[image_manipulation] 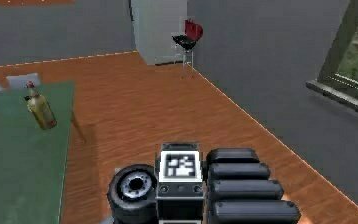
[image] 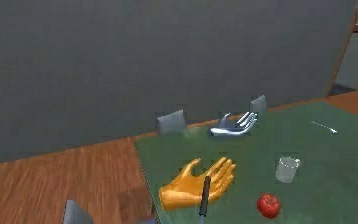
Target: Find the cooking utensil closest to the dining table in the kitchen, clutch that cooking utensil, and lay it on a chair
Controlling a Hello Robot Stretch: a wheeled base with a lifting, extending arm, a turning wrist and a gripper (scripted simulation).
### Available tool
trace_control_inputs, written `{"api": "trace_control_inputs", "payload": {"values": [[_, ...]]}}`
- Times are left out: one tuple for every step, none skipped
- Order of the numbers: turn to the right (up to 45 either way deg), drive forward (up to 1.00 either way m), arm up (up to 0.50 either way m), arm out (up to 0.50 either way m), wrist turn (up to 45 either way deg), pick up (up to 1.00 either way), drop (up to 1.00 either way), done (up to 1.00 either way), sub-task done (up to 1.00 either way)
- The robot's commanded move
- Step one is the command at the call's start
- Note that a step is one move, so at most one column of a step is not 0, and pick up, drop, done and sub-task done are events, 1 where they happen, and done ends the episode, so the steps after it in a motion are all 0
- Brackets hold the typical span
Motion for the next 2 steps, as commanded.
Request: {"api": "trace_control_inputs", "payload": {"values": [[-45.0, 0.0, 0.0, 0.0, 0.0, 0.0, 0.0, 0.0, 0.0], [-21.0, 0.0, 0.0, 0.0, 0.0, 0.0, 0.0, 0.0, 0.0]]}}
